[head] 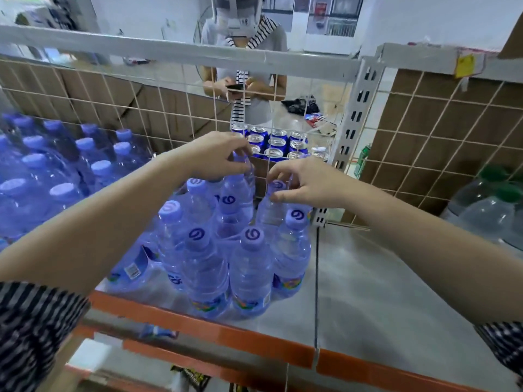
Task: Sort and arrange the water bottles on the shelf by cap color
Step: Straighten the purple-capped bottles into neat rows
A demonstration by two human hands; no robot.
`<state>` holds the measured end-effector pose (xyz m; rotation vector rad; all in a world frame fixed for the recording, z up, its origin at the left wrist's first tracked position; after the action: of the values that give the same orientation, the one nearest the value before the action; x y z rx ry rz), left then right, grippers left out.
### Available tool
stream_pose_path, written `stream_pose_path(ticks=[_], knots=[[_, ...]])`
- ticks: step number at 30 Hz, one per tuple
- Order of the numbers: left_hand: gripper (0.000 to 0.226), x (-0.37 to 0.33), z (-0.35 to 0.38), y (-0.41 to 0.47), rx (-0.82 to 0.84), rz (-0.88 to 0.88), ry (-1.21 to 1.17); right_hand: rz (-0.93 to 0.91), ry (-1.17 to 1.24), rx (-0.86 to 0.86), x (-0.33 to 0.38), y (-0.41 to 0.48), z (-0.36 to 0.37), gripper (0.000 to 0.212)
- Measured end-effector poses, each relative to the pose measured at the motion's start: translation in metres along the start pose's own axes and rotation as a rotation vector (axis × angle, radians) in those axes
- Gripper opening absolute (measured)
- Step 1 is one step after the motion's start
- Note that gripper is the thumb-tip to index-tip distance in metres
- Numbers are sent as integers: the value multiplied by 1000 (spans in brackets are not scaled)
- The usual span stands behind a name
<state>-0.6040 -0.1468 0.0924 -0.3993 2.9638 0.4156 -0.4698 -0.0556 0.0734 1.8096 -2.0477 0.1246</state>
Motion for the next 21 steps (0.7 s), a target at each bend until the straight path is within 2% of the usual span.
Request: stream_pose_path(ticks=[3,6,12,21], knots=[[37,7,14,5,93,83,49,6,-54,-10,-1,7,7,40],[37,15,23,11,112,159,93,17,-156,-40,-2,17,8,35],[38,20,27,27,143,339,77,190,-184,-99,-22,27,-3,34],[35,38,24,36,121,426,-57,246,-219,-166,-30,61,-4,36]])
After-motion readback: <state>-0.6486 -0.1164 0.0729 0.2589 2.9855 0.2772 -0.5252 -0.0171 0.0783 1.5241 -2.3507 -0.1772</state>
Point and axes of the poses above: each hand's wrist, its own y-axis towards the middle knuckle, its own z-axis out of the palm, x = y × z, the point moved 6 cm from there along y, towards the middle knuckle, and after that the axes turned 6 degrees about -x, right-handed, at the moved point
